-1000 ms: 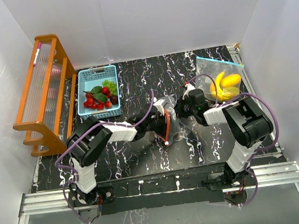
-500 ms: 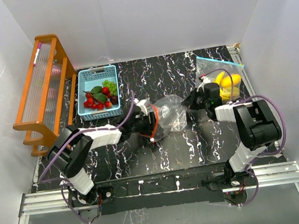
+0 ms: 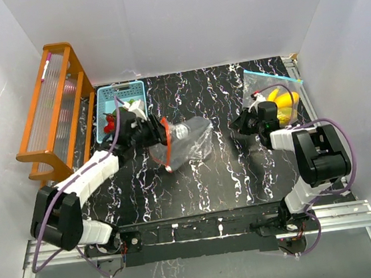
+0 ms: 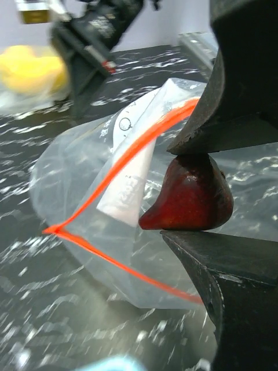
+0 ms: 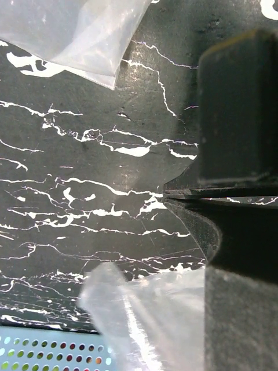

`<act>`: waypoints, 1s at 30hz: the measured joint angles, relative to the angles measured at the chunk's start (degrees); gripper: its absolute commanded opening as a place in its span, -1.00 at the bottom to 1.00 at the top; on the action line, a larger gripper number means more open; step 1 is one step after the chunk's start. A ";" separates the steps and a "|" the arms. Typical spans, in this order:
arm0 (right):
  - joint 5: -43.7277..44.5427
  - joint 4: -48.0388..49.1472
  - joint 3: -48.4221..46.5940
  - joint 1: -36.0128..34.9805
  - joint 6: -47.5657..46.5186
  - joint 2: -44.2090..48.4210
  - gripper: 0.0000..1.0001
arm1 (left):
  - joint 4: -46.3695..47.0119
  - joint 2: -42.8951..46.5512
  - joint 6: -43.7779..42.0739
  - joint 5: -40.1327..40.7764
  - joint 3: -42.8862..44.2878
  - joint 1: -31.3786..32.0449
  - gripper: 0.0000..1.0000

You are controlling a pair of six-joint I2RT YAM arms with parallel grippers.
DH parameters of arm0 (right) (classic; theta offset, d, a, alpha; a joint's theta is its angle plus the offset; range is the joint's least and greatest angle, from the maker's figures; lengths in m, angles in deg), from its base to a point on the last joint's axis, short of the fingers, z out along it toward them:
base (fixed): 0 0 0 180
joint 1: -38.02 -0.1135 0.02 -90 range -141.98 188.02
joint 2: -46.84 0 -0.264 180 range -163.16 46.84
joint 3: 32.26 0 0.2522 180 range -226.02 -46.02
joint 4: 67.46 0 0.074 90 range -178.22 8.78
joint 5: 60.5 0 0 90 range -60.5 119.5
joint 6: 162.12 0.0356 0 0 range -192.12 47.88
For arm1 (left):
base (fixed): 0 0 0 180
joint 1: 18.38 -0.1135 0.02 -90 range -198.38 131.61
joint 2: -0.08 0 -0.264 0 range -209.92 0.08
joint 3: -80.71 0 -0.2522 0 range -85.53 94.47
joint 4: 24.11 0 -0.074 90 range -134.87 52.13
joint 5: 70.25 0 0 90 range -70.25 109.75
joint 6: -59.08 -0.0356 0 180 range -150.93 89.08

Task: Open the zip-top bag and remove the fake food
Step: Pick up the fake fruit from the zipper food storage bag, then place the fake fruit in the bin.

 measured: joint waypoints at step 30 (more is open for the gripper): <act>-6.88 5.16 -1.46 0.00 1.14 -5.18 -0.72 | -13.66 -34.80 -3.32 9.35 43.87 -26.71 0.95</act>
